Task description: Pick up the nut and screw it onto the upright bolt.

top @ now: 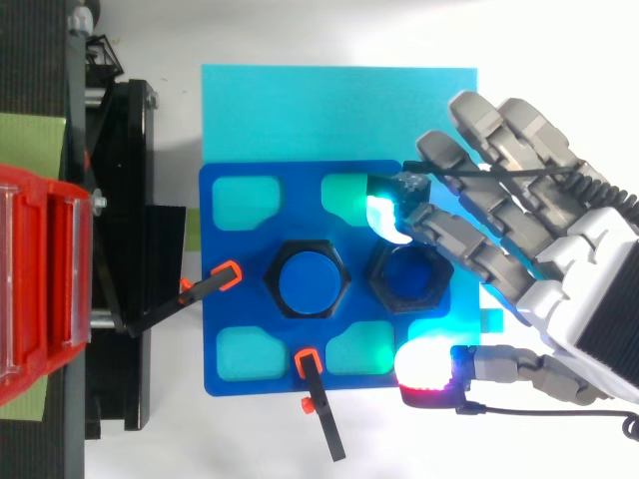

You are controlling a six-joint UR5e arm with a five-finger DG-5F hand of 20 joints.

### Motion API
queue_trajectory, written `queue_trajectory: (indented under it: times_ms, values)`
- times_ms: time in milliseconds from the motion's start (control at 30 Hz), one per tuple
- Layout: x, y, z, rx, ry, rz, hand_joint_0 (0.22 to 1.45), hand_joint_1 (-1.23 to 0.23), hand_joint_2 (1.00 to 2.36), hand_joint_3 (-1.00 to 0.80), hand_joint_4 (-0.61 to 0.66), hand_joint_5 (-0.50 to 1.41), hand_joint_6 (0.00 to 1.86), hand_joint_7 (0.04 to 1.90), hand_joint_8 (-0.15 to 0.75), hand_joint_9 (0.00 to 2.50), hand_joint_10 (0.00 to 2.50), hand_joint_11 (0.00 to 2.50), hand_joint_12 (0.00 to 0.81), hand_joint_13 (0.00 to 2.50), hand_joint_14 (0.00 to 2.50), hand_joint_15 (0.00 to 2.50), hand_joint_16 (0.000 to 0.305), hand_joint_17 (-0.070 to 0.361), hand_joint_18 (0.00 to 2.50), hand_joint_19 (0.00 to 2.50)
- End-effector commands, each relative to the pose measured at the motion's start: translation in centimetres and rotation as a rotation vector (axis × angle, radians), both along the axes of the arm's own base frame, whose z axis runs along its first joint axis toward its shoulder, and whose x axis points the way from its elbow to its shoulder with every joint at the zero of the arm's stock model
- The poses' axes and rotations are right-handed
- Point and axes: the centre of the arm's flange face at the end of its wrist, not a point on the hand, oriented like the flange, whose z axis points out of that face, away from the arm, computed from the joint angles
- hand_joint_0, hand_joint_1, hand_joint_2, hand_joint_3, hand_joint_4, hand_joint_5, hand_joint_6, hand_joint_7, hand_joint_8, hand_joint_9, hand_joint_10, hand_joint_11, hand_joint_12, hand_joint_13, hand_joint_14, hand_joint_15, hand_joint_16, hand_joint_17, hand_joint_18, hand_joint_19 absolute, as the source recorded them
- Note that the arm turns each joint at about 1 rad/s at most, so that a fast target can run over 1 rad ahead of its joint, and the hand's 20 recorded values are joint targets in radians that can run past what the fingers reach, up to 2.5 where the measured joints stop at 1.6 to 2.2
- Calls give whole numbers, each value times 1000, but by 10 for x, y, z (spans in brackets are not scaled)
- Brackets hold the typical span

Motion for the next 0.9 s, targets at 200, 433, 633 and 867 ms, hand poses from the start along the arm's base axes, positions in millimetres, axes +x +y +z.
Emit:
queue_trajectory:
  times_ms: [200,433,633,867]
  values:
    - [0,-1,0,-1,3,-1,427,-649,1000,-500,289,-220,503,882,319,295,0,0,418,242,0,0,57,127,118,0]
    - [-1,-1,0,-5,9,-1,476,-665,1000,-500,306,-195,503,1014,306,344,0,0,393,271,0,0,52,116,151,0]
    - [-2,0,0,-6,13,1,516,-641,1000,-500,311,-168,502,1148,305,396,0,0,377,313,0,0,47,106,193,0]
    - [1,-1,10,-4,27,-2,534,-625,1000,-500,301,-156,501,1224,299,410,0,0,368,330,0,0,46,104,212,0]
